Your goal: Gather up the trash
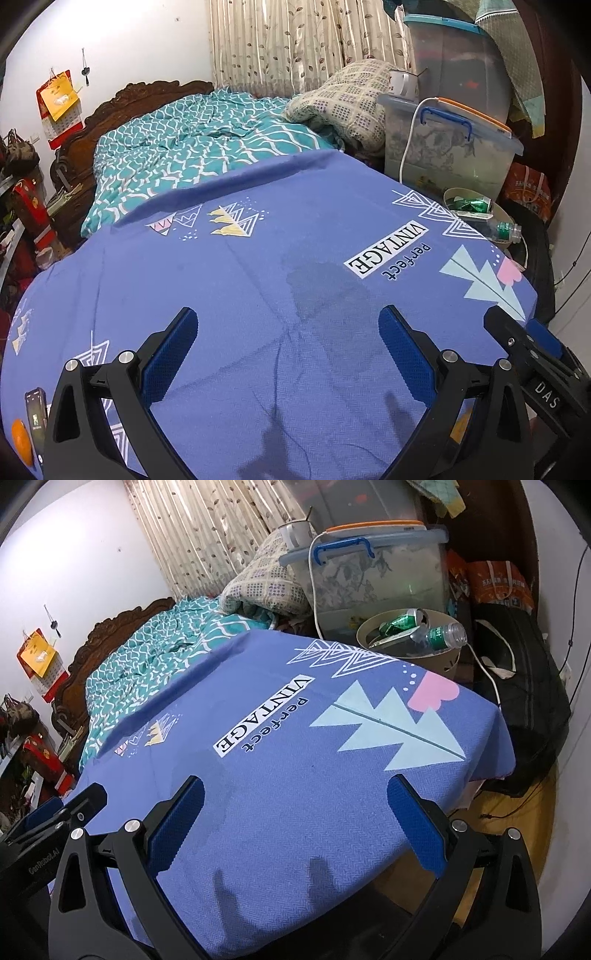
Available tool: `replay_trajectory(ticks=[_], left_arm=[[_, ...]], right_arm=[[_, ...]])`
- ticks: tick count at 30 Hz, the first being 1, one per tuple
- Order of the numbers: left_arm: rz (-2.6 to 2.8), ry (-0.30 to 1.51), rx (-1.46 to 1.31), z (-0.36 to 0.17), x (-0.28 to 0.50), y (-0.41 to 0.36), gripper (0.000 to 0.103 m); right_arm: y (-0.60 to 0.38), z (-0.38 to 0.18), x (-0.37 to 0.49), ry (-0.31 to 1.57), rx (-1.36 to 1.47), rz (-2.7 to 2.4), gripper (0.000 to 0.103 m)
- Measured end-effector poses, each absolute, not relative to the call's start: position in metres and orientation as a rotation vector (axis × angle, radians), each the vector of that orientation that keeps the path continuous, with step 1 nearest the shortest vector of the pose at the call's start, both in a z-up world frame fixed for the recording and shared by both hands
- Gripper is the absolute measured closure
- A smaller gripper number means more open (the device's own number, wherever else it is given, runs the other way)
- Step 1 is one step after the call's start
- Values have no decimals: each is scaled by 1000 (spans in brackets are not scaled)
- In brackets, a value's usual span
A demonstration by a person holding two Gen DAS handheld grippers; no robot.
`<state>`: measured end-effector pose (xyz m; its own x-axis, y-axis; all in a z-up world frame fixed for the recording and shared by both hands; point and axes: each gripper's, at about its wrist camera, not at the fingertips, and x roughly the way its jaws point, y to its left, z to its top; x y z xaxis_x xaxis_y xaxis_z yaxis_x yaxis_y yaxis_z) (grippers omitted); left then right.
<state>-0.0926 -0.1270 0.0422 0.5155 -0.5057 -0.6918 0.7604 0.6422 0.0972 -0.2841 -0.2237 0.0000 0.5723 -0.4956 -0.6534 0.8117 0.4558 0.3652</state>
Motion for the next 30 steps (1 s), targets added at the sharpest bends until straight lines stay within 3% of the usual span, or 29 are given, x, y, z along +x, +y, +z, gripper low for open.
replay_trajectory(ticks=[30], left_arm=[[-766,652,455,44,-104,-128,8]], right_arm=[[-228,-2,-294,482,732,-850,5]])
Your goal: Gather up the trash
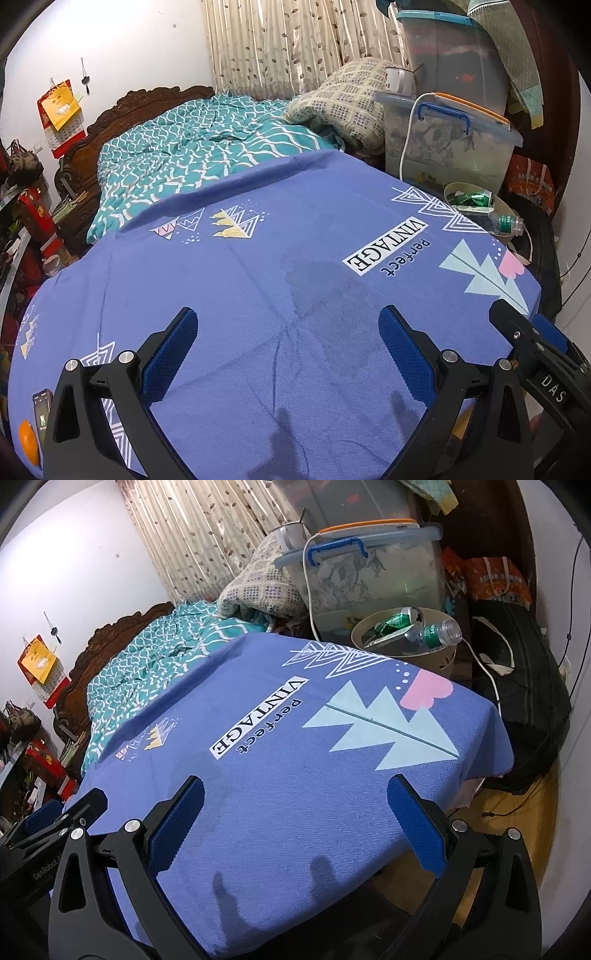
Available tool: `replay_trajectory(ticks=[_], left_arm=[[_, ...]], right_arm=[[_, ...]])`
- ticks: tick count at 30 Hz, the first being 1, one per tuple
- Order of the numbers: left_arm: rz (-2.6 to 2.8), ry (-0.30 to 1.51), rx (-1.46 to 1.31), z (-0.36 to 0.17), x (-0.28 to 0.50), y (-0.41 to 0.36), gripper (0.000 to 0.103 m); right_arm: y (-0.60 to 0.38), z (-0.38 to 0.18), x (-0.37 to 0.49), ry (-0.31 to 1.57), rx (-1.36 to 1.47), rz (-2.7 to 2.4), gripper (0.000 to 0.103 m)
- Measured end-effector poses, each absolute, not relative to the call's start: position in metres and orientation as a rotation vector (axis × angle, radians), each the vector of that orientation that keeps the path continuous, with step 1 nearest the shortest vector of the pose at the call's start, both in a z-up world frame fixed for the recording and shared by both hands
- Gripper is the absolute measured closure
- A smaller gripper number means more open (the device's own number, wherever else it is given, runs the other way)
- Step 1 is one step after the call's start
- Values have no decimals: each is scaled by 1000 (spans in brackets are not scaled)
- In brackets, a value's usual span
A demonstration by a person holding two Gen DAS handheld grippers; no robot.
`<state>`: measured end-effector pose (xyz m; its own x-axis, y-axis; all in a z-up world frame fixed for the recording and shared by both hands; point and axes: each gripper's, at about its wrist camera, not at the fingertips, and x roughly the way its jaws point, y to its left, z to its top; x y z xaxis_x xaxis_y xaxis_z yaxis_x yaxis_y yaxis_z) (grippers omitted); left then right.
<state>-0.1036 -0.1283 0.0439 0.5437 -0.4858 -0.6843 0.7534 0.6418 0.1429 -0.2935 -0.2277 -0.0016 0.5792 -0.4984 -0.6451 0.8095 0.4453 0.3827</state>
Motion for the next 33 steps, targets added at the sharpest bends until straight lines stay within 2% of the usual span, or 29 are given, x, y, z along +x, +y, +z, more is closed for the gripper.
replay_trajectory(ticks=[33], left_arm=[[-780,664,485,36,-105,-147,8]], right_arm=[[-241,-12,-294,493,751,-850,5]])
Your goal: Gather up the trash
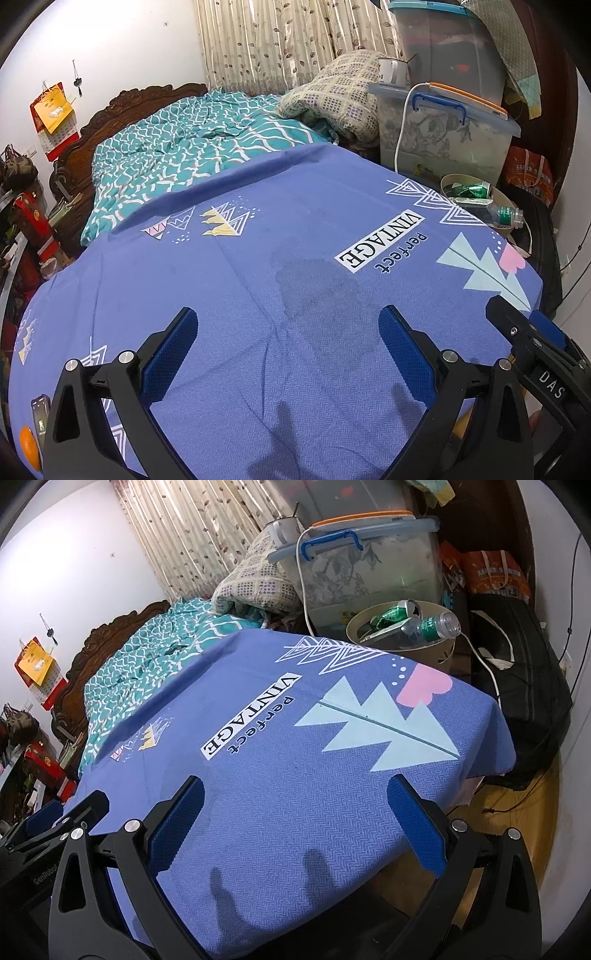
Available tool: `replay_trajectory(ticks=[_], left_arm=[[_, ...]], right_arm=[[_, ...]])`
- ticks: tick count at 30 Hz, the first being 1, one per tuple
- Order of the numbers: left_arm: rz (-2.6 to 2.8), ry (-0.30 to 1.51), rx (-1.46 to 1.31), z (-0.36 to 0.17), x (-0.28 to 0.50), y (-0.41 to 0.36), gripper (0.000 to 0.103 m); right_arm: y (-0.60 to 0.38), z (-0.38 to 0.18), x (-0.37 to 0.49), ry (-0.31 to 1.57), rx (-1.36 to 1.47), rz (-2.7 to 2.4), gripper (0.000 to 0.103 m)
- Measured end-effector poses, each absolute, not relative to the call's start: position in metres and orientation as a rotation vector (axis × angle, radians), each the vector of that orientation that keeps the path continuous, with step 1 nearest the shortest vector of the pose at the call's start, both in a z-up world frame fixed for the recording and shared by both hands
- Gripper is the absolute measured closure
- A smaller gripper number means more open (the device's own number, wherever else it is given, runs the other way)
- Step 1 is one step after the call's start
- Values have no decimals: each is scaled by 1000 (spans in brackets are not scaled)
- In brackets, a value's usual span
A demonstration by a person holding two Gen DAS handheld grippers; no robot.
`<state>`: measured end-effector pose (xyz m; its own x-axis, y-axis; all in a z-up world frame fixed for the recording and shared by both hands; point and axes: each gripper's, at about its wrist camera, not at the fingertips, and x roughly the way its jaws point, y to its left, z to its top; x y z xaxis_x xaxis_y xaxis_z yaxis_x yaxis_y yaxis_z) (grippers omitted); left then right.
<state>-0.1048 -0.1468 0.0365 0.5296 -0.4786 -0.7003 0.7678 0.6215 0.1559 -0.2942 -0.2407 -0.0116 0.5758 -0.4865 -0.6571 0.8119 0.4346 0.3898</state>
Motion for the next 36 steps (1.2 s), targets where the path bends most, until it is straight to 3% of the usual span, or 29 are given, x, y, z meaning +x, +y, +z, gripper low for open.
replay_trajectory(ticks=[36], left_arm=[[-784,671,473,35,-104,-147,8]], right_arm=[[-235,-7,-292,491,742,-852,5]])
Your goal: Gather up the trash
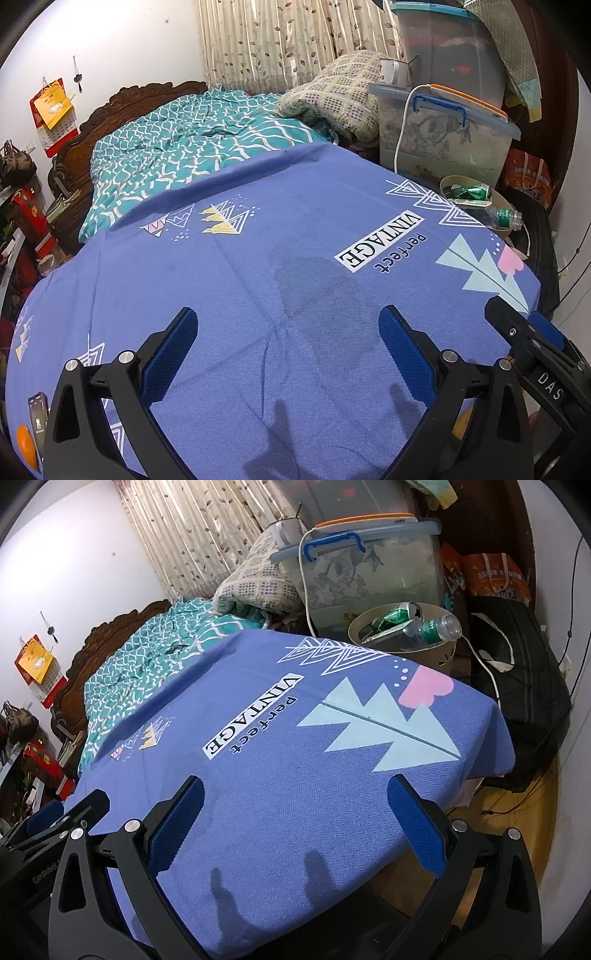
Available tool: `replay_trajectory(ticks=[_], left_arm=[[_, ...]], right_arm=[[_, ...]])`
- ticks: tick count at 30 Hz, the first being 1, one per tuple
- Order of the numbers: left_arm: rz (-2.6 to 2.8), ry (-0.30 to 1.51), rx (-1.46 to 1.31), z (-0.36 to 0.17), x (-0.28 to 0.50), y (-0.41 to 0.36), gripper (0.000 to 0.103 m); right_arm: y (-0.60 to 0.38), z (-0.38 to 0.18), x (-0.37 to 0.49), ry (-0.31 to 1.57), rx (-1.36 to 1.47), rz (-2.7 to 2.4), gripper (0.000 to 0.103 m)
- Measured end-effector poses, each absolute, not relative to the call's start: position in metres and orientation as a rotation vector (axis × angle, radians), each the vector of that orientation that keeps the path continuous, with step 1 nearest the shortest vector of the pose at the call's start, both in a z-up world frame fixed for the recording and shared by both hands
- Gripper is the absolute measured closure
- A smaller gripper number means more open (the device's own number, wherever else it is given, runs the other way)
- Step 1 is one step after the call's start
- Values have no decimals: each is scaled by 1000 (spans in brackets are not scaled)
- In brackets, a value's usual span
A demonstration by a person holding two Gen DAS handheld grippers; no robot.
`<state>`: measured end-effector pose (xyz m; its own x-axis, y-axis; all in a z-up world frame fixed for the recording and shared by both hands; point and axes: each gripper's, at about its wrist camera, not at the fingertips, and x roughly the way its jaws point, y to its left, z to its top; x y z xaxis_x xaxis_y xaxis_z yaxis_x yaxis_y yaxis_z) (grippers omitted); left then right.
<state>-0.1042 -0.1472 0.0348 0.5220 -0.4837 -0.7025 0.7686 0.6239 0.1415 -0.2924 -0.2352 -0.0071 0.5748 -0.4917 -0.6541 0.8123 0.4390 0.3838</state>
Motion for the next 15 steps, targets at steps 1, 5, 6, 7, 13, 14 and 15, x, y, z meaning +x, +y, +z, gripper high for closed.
replay_trajectory(ticks=[1,5,6,7,13,14,15], left_arm=[[-784,671,471,35,-104,-147,8],[-786,673,470,35,-105,-146,8],[-787,671,469,35,-106,-146,8],[-787,671,468,36,-105,-145,9],[-789,673,461,36,-106,-142,9],[-789,673,462,36,-105,-142,9],[-787,673,463,36,-105,-142,9]], right_arm=[[-234,-7,-292,492,738,-851,5],[-232,-7,-291,494,734,-853,5],[-231,-7,-291,493,733,-855,5],[-231,-6,-291,492,732,-856,5],[-229,-6,-289,493,725,-855,5],[-229,-6,-289,492,726,-856,5],[-228,-6,-289,492,726,-856,5]])
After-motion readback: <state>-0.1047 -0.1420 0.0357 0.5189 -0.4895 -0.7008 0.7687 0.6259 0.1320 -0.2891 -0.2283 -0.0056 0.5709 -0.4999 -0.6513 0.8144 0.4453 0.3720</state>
